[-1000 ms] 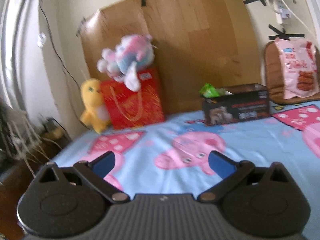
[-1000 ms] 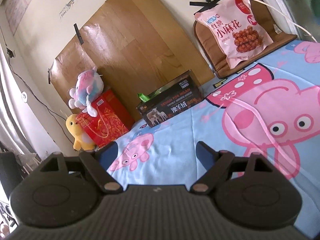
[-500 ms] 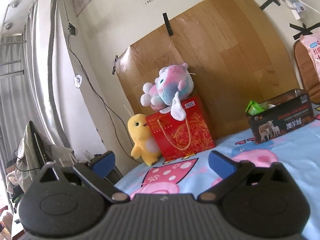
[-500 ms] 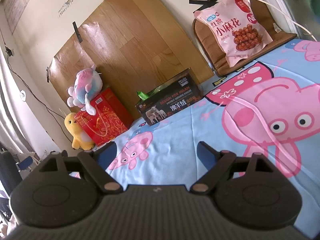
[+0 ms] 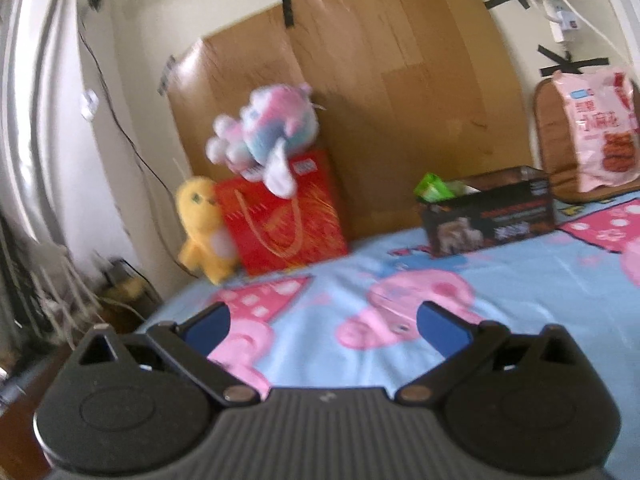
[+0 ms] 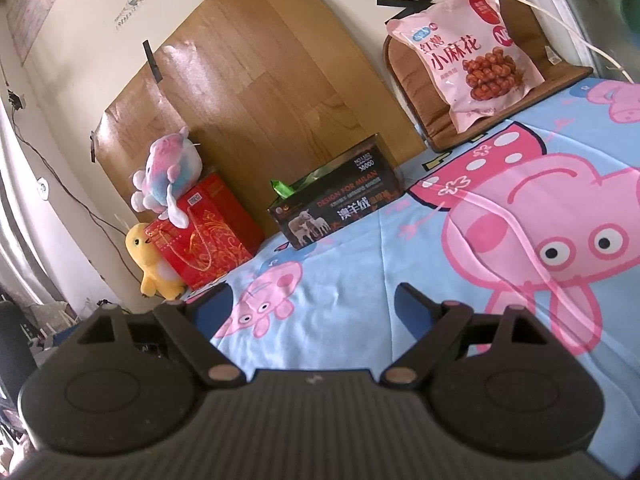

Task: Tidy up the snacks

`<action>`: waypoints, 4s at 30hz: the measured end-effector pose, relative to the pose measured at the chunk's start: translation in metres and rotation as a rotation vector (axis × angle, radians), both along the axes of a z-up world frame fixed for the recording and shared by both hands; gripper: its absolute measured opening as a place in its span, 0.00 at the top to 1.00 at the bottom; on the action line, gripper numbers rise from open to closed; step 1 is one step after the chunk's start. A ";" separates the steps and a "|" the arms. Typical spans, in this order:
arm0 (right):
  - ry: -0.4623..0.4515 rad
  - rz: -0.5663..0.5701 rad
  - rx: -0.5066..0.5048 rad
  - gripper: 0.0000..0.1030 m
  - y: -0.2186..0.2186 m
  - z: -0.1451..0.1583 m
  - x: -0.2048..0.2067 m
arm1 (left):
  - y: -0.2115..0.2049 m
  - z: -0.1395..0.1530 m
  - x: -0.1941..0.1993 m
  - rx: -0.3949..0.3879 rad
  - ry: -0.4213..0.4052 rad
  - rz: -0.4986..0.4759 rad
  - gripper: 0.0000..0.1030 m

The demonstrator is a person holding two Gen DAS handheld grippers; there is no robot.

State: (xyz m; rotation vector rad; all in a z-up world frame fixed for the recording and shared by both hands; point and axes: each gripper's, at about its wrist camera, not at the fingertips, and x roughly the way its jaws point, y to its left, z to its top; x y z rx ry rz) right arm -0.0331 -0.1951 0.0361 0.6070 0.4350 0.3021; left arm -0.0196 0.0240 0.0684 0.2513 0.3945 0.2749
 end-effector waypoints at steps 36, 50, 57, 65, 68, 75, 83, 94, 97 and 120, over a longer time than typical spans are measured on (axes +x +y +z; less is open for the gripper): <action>0.025 -0.015 0.007 0.11 -0.002 -0.003 -0.001 | -0.007 -0.003 -0.002 -0.223 0.170 -0.080 0.00; 0.038 0.003 0.001 0.11 0.002 -0.004 0.000 | -0.007 -0.010 0.001 -0.224 0.204 -0.065 0.00; 0.044 0.011 -0.004 0.11 0.004 -0.005 0.000 | -0.008 -0.011 0.001 -0.207 0.199 -0.063 0.00; 0.052 0.012 -0.008 0.11 0.005 -0.007 0.001 | -0.005 -0.006 -0.002 -0.176 0.139 -0.022 0.00; 0.053 0.014 -0.008 0.11 0.005 -0.007 0.001 | -0.004 -0.006 0.000 -0.185 0.156 -0.024 0.00; 0.050 0.008 -0.006 0.11 0.004 -0.006 0.001 | -0.005 -0.007 0.002 -0.197 0.182 -0.025 0.00; 0.058 0.008 -0.007 0.10 0.005 -0.008 0.000 | -0.005 -0.012 0.004 -0.242 0.234 -0.053 0.00; 0.057 0.008 -0.010 0.10 0.005 -0.008 0.000 | -0.006 -0.013 0.004 -0.229 0.237 -0.046 0.00; 0.057 0.007 -0.012 0.10 0.005 -0.008 0.000 | -0.006 -0.013 0.004 -0.226 0.235 -0.042 0.00; 0.079 -0.016 -0.043 0.10 -0.014 -0.006 0.018 | -0.021 -0.027 0.043 -0.254 0.324 -0.092 0.00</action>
